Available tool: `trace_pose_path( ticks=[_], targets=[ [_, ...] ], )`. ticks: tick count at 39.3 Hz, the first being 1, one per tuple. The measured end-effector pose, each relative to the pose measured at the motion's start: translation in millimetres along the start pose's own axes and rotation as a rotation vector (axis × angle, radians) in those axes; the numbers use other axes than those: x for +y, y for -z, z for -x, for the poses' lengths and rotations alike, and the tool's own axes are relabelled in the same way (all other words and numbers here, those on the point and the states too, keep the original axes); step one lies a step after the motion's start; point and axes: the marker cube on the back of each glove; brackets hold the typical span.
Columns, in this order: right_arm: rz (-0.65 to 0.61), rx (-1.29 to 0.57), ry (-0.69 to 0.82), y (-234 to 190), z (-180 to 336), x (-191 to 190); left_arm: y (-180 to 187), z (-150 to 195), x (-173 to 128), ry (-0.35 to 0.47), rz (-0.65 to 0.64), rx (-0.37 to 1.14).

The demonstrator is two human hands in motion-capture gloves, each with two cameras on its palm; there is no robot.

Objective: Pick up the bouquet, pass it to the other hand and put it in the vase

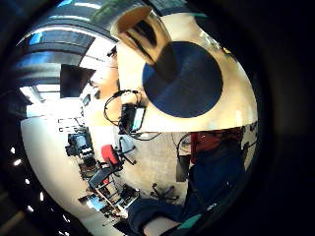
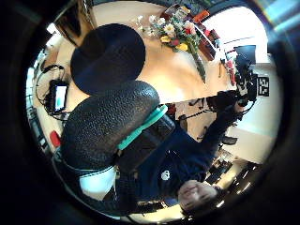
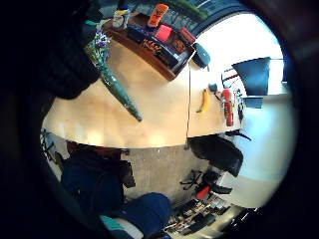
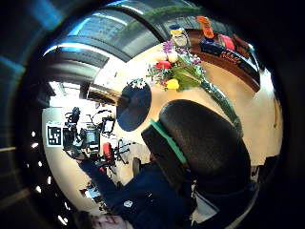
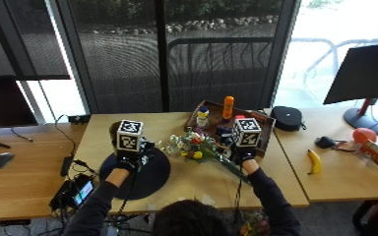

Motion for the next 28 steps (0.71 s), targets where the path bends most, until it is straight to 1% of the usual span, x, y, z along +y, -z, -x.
trace_pose_path(
  ticks=[7, 13, 19, 24, 28],
  targets=[
    [0.009, 0.002, 0.005, -4, 0, 8, -6, -1, -1, -0.003, 0.006, 0.004],
    [0.000, 0.001, 0.001, -1, -5, 11, -2, -2, 1, -0.015, 0.004, 0.019],
    [-0.023, 0.008, -0.006, 9, -7, 19, -4, -7, -1, -0.023, -0.006, 0.050],
    [-0.036, 0.037, -0.031, 21, -13, 26, -3, -10, 8, -0.031, -0.015, 0.034],
    [-0.080, 0.024, -0.054, 32, -22, 24, -4, -10, 15, -0.033, -0.031, 0.038]
  ],
)
